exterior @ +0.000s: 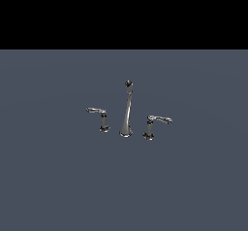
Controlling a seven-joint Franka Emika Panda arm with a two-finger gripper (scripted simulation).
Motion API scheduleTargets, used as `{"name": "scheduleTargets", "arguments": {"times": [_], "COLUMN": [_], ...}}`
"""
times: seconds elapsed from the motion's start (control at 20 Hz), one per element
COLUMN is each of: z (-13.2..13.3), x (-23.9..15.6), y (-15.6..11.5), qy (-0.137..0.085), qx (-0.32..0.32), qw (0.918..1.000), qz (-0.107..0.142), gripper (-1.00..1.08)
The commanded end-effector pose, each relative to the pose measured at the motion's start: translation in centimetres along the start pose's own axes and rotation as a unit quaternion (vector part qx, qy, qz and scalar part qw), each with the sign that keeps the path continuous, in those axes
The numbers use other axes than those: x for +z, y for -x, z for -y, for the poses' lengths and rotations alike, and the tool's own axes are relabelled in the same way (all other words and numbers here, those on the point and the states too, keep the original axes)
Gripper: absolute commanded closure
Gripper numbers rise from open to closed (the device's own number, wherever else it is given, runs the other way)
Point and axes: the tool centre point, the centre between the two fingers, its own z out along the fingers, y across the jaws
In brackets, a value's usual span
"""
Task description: Turn on the faucet by rotating a designated handle.
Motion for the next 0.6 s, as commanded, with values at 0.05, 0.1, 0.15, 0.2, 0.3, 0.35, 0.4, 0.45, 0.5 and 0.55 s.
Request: {"name": "scheduleTargets", "arguments": {"times": [0.05, 0.1, 0.15, 0.2, 0.3, 0.35, 0.4, 0.45, 0.5, 0.55], "z": [0.0, 0.0, 0.0, 0.1, 0.1, 0.2, 0.2, 0.3, 0.3, 0.4], "x": [0.0, 0.1, 0.1, 0.2, 0.6, 0.8, 1.0, 1.3, 1.5, 1.9], "y": [0.0, 0.0, -0.1, -0.2, -0.4, -0.5, -0.7, -0.8, -1.0, -1.3], "qy": [0.0, 0.0, 0.0, 0.0, 0.0, 0.0, 0.001, 0.001, 0.001, 0.001], "qx": [0.0, 0.001, 0.003, 0.005, 0.012, 0.017, 0.022, 0.028, 0.034, 0.042], "qw": [1.0, 1.0, 1.0, 1.0, 0.9999, 0.9999, 0.9998, 0.9996, 0.9994, 0.9991], "qz": [0.0, 0.0, 0.0, 0.0, 0.0, 0.0, 0.0, 0.0, 0.0, 0.0], "gripper": [1.08, 1.08, 1.08, 1.08, 1.08, 1.08, 1.08, 1.08, 1.08, 1.08]}}
